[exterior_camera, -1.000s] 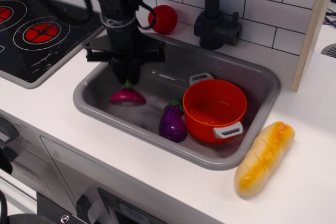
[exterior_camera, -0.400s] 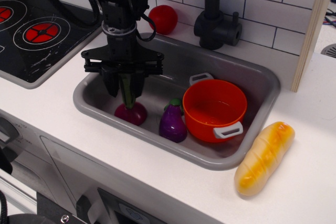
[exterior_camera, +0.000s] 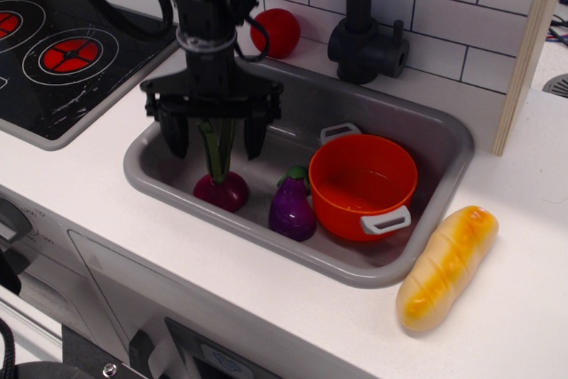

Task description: Take beet from pot sink

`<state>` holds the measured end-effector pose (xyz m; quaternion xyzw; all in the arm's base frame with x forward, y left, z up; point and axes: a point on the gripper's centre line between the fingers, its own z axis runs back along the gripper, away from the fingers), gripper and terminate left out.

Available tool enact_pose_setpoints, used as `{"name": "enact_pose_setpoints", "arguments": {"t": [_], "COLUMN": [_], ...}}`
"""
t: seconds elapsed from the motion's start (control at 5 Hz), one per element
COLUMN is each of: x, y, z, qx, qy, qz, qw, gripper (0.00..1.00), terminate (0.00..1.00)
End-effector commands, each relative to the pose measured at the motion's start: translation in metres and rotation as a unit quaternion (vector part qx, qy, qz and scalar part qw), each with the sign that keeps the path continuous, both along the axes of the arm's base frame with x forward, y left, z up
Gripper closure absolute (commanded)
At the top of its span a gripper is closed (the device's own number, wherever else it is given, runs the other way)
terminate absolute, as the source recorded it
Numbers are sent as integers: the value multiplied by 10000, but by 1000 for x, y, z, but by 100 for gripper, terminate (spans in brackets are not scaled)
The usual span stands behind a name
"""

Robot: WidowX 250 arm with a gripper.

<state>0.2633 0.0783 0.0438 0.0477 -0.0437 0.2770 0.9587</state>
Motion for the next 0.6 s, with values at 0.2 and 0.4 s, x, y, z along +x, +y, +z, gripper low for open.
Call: {"name": "enact_pose_setpoints", "arguments": {"t": [0.2,0.4], "x": [10,10], "y": [0,0], "z": [41,41], "qx": [114,114], "qy": [-588,-588], "qz": [-51,-51], "qw": [9982,9982], "gripper": [0,0], "terminate": [0,100]}}
